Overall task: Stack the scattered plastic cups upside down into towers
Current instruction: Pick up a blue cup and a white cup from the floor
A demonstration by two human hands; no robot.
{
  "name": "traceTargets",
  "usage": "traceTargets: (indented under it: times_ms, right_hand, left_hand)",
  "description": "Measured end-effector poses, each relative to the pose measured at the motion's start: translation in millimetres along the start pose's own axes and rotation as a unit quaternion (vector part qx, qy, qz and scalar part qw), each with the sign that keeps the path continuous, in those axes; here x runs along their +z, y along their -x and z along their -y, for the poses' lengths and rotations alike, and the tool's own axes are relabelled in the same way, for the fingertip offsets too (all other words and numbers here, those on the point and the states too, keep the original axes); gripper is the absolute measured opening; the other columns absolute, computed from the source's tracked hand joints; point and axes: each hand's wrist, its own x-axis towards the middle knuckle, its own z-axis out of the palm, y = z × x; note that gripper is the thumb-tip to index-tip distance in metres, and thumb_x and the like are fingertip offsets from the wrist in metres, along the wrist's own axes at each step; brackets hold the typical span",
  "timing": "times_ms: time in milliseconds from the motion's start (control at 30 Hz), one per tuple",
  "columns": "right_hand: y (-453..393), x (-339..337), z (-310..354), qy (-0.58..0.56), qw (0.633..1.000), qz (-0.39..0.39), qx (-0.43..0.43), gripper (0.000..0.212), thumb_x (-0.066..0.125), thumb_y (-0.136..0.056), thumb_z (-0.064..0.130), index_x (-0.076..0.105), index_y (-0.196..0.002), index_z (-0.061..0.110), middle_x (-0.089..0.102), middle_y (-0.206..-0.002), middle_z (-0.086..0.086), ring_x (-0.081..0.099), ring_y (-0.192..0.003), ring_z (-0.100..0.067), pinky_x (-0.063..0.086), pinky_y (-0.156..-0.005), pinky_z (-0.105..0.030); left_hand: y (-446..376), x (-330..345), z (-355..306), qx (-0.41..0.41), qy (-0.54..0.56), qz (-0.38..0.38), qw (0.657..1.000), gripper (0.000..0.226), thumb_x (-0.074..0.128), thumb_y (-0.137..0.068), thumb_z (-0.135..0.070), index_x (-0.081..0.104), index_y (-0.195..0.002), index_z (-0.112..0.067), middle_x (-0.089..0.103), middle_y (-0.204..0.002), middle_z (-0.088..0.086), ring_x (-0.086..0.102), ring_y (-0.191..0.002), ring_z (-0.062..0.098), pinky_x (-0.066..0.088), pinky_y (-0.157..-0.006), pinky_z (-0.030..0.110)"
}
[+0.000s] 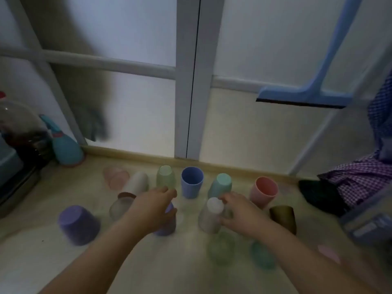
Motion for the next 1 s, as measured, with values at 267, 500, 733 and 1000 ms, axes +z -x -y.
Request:
traceTargets:
  times_ms: [267,500,733,1000]
  right_hand:
    - [-31,37,-7,0.022,1.000,-0.003,0.006,0.066,0.064,-0.075,0.025,0.036,-0.134,0.022,0.041,-0.133,-0.002,0.043,-0.118,-0.024,0.039,-0.100,-0.036]
    - [-42,53,-19,-0.013,0.999,0.010,0.029,0.074,0.062,-0.079,0.022,0.023,-0.142,0.027,0.037,-0.138,-0.006,0.046,-0.118,-0.025,0.040,-0.100,-0.035]
    - [-37,24,-17,-0.009,1.000,0.018,-0.015,0.064,0.063,-0.077,0.024,0.032,-0.132,0.029,0.045,-0.129,-0.005,0.050,-0.111,-0.024,0.045,-0.093,-0.036]
    - [-40,-83,-22,0.006,0.992,-0.105,-0.068,0.066,0.068,-0.073,0.020,0.035,-0.129,0.029,0.047,-0.121,-0.005,0.052,-0.107,-0.025,0.045,-0.090,-0.036]
  left_hand:
    - [-12,18,10,0.018,0.005,-0.011,1.000,0.036,0.050,-0.085,-0.038,0.048,-0.117,-0.022,0.054,-0.117,0.001,0.052,-0.103,0.021,0.046,-0.084,0.032]
    - [-22,33,-6,0.038,0.012,-0.012,0.999,0.040,0.047,-0.087,-0.039,0.044,-0.124,-0.024,0.052,-0.122,-0.001,0.049,-0.109,0.019,0.040,-0.093,0.030]
    - [-37,33,-25,0.040,0.009,-0.026,0.999,0.040,0.046,-0.087,-0.041,0.043,-0.123,-0.024,0.051,-0.125,-0.001,0.049,-0.109,0.019,0.041,-0.092,0.031]
    - [-52,-3,-38,0.015,0.014,-0.068,0.997,0.038,0.051,-0.085,-0.037,0.047,-0.119,-0.020,0.053,-0.124,0.001,0.054,-0.105,0.021,0.047,-0.087,0.034]
